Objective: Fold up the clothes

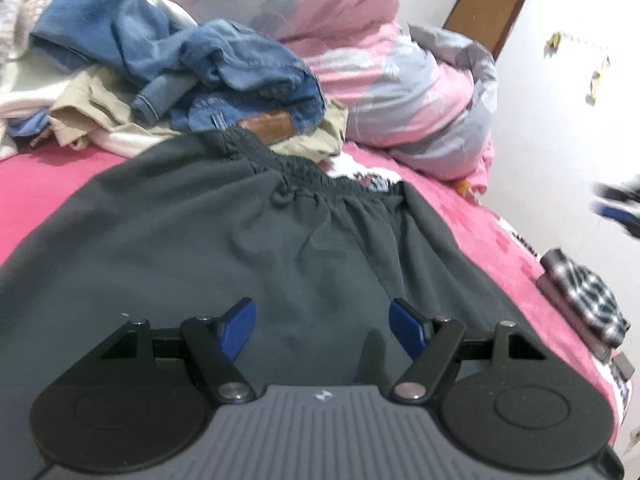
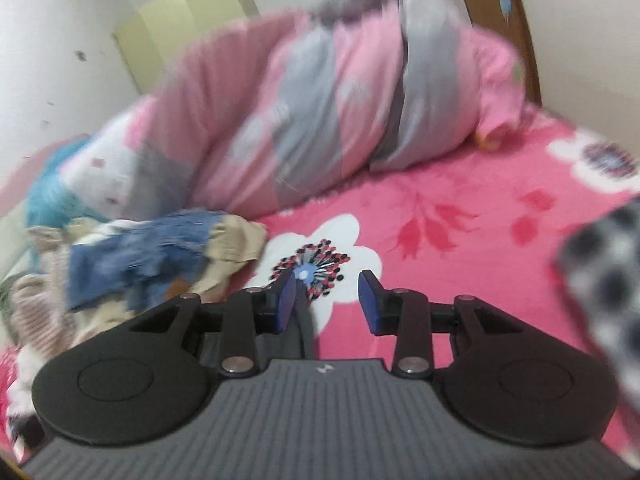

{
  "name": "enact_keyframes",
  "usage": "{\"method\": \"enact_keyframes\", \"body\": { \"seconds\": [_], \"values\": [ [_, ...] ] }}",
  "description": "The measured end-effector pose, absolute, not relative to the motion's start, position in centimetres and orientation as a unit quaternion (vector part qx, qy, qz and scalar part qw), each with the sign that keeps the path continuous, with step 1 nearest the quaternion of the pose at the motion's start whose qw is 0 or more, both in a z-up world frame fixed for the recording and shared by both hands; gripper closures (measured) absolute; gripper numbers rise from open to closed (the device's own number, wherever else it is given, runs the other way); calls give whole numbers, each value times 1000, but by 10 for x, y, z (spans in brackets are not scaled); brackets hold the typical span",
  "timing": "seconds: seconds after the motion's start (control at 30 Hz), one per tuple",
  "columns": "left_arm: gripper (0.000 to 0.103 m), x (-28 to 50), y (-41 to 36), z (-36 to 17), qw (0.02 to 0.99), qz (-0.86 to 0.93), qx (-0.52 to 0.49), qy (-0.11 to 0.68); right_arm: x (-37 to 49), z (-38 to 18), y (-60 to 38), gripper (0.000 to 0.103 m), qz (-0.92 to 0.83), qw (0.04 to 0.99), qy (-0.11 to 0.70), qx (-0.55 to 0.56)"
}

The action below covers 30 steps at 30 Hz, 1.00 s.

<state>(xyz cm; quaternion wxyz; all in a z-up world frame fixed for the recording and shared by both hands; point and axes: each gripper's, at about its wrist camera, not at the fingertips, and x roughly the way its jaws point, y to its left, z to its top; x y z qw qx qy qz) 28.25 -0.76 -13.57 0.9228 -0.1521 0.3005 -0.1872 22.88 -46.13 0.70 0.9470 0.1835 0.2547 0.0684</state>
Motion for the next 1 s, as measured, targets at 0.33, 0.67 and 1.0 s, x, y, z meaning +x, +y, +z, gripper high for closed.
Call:
{"method": "enact_keyframes", "body": {
  "seconds": [0.33, 0.67, 1.0],
  "values": [
    [28, 215, -40, -96, 928, -223, -130, 268, 56, -63, -355, 68, 177, 917, 354, 45],
    [28, 118, -67, -99, 907, -266, -103, 310, 62, -133, -306, 101, 179, 910, 371, -33],
    [28, 88, -83, -117, 884, -288, -92, 358, 39, -103, -431, 101, 100, 930, 264, 236]
  ]
}}
